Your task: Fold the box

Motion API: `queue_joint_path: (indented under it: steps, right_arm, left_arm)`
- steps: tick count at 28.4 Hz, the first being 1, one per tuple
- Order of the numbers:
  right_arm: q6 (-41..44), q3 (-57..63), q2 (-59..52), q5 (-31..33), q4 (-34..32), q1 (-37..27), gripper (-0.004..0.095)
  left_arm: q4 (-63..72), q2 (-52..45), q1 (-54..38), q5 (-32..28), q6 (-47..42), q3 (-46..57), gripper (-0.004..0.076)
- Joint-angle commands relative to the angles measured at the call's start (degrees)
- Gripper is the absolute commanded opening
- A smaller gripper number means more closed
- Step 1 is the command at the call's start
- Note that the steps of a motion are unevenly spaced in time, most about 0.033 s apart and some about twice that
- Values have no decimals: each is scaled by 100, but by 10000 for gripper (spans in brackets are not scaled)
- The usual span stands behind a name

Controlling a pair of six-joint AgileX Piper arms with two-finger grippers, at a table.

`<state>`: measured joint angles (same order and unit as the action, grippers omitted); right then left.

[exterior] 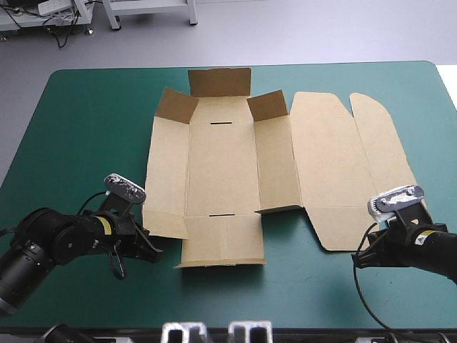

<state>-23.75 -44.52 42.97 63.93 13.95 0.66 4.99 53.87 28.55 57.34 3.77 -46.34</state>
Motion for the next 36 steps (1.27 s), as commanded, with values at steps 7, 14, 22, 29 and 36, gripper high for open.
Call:
queue_joint_path:
  steps: [7, 14, 22, 29, 36]
  right_arm:
    - [-25, -125, -24, -188, 87, 22, -15]
    - [-25, -125, -24, -188, 87, 22, -15]
    - [-25, -125, -24, -188, 87, 22, -15]
    - [-70, -125, -24, -339, 87, 22, -15]
    - [-70, -125, -24, -361, 87, 22, -15]
  left_arm:
    - [81, -69, 20, -233, -9, -194, -10]
    - [157, -69, 20, -233, -9, -194, -10]
    - [591, -56, 20, -435, -301, -220, -10]
    - [1153, 428, 20, -908, -269, -594, -10]
    - [1682, 1865, -16, -1234, 202, -1606, 1]
